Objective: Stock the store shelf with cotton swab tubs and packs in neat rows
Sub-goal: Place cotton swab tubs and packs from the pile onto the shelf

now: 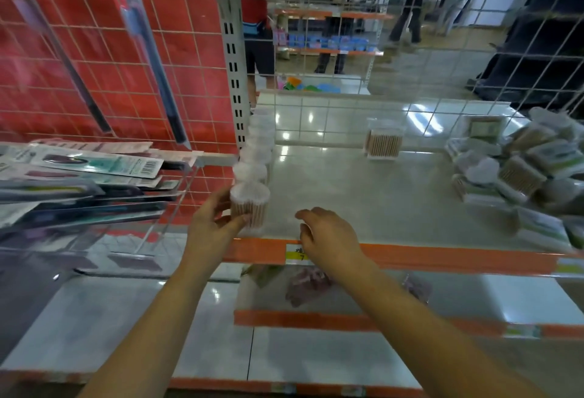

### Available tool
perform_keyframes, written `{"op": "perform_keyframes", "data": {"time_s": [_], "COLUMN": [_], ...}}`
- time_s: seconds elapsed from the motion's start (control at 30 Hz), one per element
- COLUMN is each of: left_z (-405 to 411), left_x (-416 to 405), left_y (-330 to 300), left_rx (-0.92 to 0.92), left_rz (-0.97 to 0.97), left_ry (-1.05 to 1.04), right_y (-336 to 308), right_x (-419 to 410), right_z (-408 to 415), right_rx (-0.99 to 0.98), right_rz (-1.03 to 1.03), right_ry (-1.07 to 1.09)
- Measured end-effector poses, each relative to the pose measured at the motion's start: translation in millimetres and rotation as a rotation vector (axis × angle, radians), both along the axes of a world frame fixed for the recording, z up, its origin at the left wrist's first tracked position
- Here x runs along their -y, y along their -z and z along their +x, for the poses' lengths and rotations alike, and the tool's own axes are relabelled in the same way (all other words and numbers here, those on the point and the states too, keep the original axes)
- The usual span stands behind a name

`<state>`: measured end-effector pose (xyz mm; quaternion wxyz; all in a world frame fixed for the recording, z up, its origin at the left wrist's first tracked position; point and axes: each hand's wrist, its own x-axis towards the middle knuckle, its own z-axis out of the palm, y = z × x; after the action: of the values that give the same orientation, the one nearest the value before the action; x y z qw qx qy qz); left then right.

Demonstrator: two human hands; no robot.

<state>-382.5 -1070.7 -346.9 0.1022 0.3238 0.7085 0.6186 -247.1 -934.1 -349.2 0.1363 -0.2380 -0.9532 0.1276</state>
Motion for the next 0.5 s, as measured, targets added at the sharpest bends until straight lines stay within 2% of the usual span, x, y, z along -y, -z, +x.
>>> {"op": "perform_keyframes", "data": {"time_s": [0.17,0.5], "left_z": [-1,-4], "left_x": [3,1], "left_y": [10,14], "left_rx": [-0.019,0.012], "left_rz": [-0.001,-0.029], "left_ry": [-0.026,-0.046], "right_y": [13,32], "right_x": [-3,-3], "right_z": [-1,3], "right_rx": [0.043,-0.176], "right_rz": [0.065,0.098], "right_ry": [0.010,0.062]}}
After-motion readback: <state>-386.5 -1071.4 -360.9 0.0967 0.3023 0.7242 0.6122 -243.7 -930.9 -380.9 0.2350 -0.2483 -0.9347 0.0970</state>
